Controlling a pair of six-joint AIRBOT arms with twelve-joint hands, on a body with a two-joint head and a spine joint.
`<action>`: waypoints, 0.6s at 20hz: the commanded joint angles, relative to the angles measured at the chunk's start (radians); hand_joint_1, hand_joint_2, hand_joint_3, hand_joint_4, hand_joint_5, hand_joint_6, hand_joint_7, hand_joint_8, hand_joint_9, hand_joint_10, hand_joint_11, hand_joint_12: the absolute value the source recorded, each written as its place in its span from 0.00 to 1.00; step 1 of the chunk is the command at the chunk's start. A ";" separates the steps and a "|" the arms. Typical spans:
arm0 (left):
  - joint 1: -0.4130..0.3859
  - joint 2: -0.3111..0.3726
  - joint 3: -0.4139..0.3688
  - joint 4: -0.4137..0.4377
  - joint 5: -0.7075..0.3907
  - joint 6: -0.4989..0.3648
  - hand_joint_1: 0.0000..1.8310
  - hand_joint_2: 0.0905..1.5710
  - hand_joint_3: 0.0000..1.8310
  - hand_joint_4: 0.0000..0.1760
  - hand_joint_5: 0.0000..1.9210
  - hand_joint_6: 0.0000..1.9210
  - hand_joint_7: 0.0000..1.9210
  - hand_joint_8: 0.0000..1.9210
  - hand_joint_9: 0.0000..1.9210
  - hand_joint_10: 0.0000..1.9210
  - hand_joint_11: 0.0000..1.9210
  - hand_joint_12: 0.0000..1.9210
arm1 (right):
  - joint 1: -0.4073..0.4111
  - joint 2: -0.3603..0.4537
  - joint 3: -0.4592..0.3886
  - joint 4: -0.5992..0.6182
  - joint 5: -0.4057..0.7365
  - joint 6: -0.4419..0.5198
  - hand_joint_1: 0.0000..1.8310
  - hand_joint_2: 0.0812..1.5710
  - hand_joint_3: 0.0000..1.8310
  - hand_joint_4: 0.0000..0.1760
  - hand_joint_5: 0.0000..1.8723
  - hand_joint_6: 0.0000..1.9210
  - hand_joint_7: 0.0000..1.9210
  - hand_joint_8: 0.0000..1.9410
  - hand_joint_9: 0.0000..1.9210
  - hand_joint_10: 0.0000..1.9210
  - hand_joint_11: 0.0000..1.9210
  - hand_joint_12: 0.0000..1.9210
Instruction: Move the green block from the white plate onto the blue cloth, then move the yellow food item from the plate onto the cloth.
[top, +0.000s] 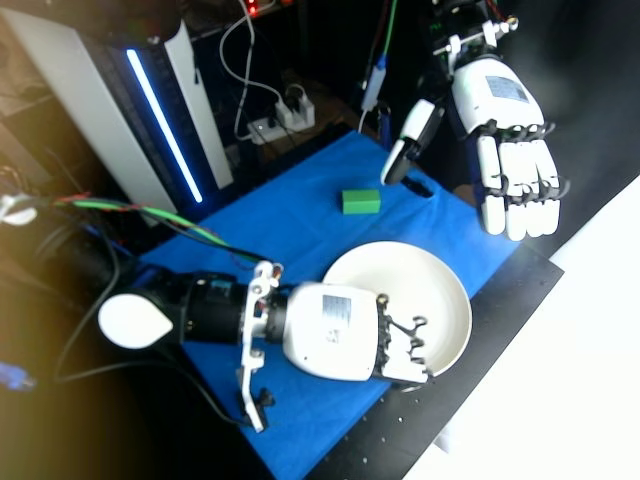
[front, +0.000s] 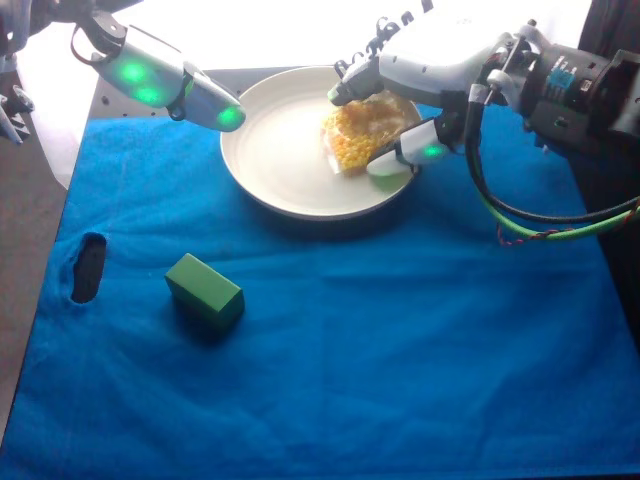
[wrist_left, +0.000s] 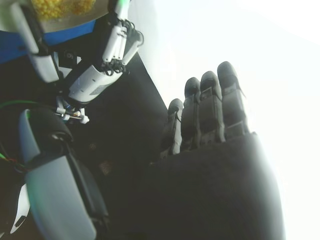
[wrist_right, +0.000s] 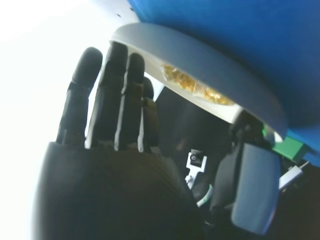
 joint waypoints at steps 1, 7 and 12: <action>-0.017 -0.003 0.003 -0.021 -0.099 -0.003 0.40 0.45 0.00 0.61 0.02 0.00 0.10 0.00 0.07 0.00 0.00 0.19 | 0.009 -0.003 0.006 0.020 0.072 -0.007 0.62 0.64 0.01 0.00 0.56 0.33 0.49 0.01 0.44 0.10 0.21 0.68; -0.016 -0.004 0.005 -0.021 -0.098 -0.003 0.40 0.46 0.00 0.61 0.01 0.00 0.09 0.00 0.07 0.00 0.00 0.19 | 0.011 -0.002 0.011 0.051 0.103 -0.007 0.65 0.68 0.00 0.00 0.57 0.44 0.41 0.27 0.42 0.03 0.12 0.69; -0.004 -0.004 0.008 -0.027 -0.089 -0.003 0.39 0.47 0.00 0.64 0.03 0.00 0.10 0.00 0.08 0.00 0.00 0.24 | 0.028 0.061 -0.070 0.107 0.242 -0.007 0.68 0.71 0.00 0.00 0.61 0.35 0.40 0.69 0.30 0.48 0.11 0.93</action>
